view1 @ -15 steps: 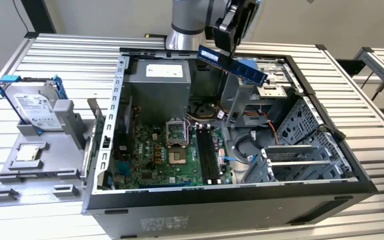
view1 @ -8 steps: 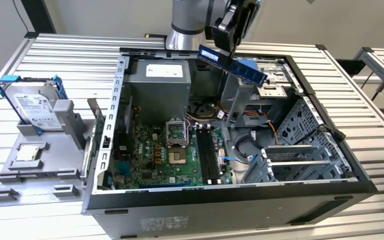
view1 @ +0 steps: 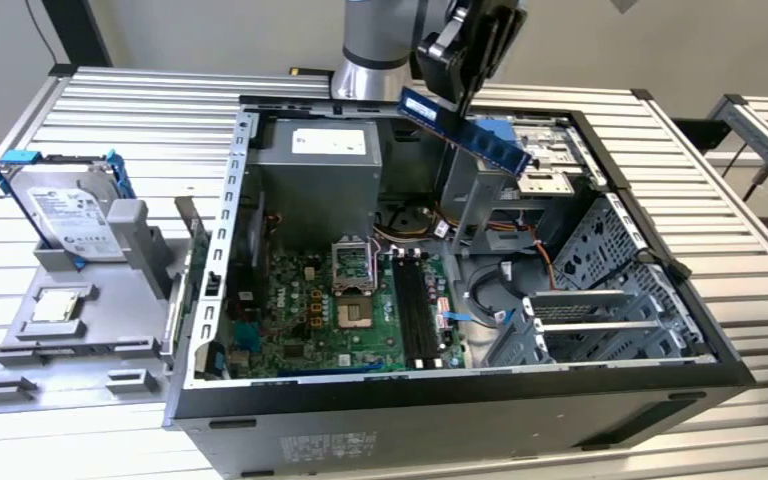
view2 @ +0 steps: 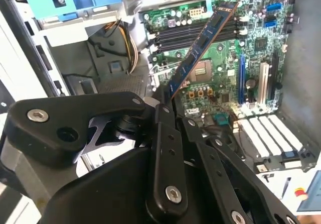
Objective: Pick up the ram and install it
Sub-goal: 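Insert the ram into the slot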
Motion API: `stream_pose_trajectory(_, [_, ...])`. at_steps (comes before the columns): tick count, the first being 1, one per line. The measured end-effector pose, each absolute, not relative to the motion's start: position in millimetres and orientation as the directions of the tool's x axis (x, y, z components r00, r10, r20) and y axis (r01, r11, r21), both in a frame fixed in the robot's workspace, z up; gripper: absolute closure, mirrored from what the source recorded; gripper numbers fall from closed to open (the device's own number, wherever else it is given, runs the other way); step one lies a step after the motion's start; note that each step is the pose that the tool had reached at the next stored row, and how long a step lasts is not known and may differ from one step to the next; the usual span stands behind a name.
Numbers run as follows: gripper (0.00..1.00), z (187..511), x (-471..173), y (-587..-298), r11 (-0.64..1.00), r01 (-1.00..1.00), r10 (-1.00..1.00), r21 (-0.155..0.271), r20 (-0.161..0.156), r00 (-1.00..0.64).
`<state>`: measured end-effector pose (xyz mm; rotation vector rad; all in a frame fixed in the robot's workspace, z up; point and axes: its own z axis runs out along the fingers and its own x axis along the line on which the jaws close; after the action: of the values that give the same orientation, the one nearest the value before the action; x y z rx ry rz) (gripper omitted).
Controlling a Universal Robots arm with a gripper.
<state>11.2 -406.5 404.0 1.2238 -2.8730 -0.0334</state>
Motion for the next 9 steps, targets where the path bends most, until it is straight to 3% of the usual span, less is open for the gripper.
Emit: stream_pose_trajectory(9, [1.0,403.9,11.2,-406.5,0.775,-0.631,-0.632,0.027,0.009,-0.775])
